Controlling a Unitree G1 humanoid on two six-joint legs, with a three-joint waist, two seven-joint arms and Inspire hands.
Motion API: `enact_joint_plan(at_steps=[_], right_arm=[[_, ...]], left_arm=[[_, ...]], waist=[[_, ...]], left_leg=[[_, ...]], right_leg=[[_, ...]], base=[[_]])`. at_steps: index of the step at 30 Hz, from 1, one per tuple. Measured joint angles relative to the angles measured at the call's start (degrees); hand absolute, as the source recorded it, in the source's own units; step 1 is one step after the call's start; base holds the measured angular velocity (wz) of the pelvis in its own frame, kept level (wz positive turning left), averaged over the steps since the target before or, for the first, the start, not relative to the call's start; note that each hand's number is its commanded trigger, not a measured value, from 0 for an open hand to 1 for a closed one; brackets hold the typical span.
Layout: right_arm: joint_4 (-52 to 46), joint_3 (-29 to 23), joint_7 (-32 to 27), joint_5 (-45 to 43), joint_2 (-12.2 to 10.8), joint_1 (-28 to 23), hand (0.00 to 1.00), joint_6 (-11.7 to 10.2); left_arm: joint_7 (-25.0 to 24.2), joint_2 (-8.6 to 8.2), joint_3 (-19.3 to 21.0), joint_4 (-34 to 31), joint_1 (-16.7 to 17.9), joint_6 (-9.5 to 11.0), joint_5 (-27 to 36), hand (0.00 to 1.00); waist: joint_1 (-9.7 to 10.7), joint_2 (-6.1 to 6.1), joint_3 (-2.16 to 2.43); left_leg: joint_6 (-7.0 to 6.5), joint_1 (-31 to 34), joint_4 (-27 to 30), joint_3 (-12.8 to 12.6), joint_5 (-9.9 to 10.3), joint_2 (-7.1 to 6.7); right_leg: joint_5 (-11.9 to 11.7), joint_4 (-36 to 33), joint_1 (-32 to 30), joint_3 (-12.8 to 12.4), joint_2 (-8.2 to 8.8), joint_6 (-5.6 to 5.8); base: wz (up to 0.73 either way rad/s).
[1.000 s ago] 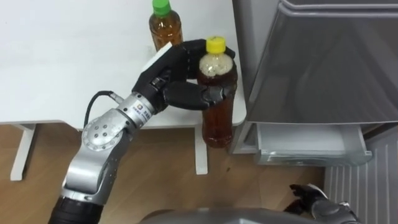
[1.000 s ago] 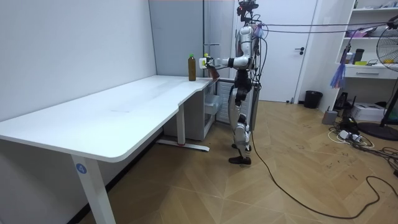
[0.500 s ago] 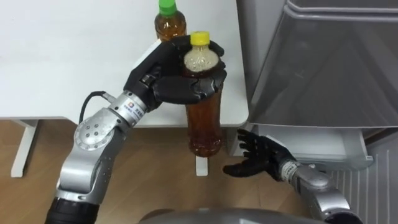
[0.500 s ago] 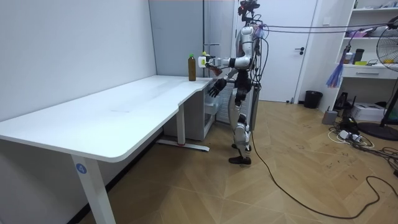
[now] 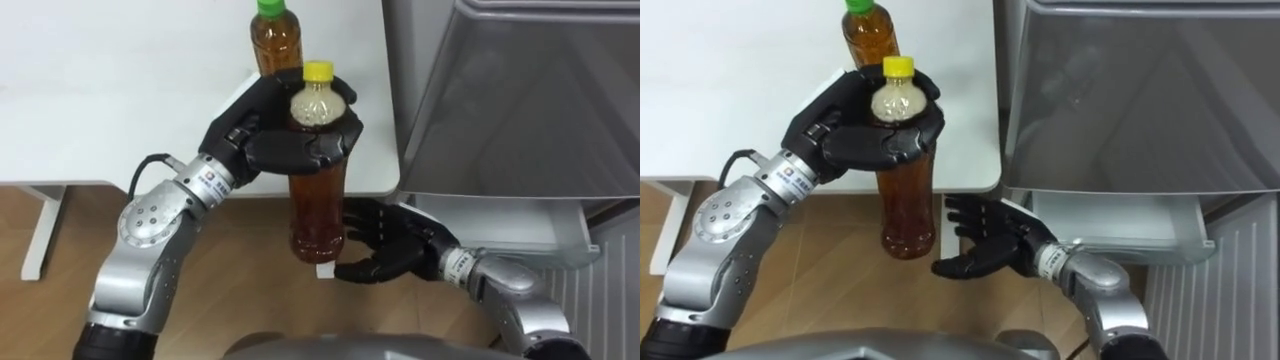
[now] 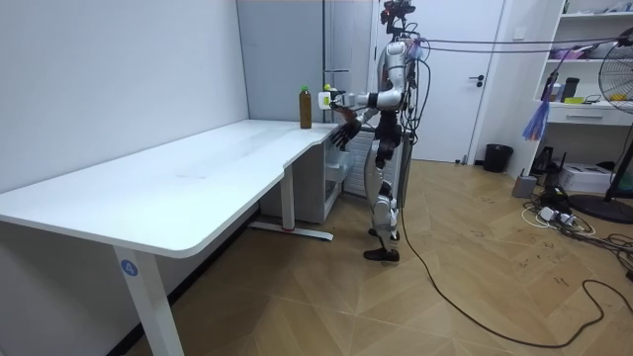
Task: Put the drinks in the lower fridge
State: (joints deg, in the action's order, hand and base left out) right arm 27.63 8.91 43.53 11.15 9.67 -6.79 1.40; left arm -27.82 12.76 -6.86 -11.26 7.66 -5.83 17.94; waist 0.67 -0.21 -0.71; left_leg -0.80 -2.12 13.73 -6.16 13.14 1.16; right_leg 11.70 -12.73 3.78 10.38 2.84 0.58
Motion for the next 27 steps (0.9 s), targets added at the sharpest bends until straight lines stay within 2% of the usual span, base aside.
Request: enact_joint_plan(at_steps=[9,17,23,27], right_arm=[[-5.1,2.4,5.4,0.6,2.5,0.0,0.0,2.7],[-6.7,4.5,10.5,0.6,3.1,0.0,0.0,5.0],[-6.7,5.4,13.3,0.6,4.0,0.0,0.0,6.2],[-6.7,5.8,14.0,0.7,4.0,0.0,0.0,6.3]], left_arm=[[-0.3,1.77,-0.5,1.1,0.0,0.0,0.1,1.0],[-0.3,2.17,-2.6,5.4,0.1,0.0,0.1,1.0],[-0.3,1.93,-2.9,5.4,0.1,0.0,0.1,1.0],[-0.3,1.93,-3.4,5.4,0.0,0.0,0.6,1.0]], waist=[[-1.3,-1.58,-0.1],[-1.3,-1.14,-0.18],[-1.2,-0.3,0.26],[-1.2,-0.26,0.29]], left_leg=[[0.0,-0.2,0.1,0.0,0.0,0.07],[0.0,0.1,0.1,0.2,0.0,0.04],[0.01,0.4,0.1,0.5,0.0,0.06],[0.01,1.0,0.2,0.4,0.0,0.05]], right_leg=[[0.0,0.1,0.1,-0.1,0.06,0.0],[0.0,0.1,0.0,0.1,-0.08,-0.02],[0.0,0.1,-0.1,0.7,0.01,-0.02],[0.0,0.1,-0.8,0.8,-0.01,-0.02]], base=[[0.0],[0.0],[0.02],[0.0]])
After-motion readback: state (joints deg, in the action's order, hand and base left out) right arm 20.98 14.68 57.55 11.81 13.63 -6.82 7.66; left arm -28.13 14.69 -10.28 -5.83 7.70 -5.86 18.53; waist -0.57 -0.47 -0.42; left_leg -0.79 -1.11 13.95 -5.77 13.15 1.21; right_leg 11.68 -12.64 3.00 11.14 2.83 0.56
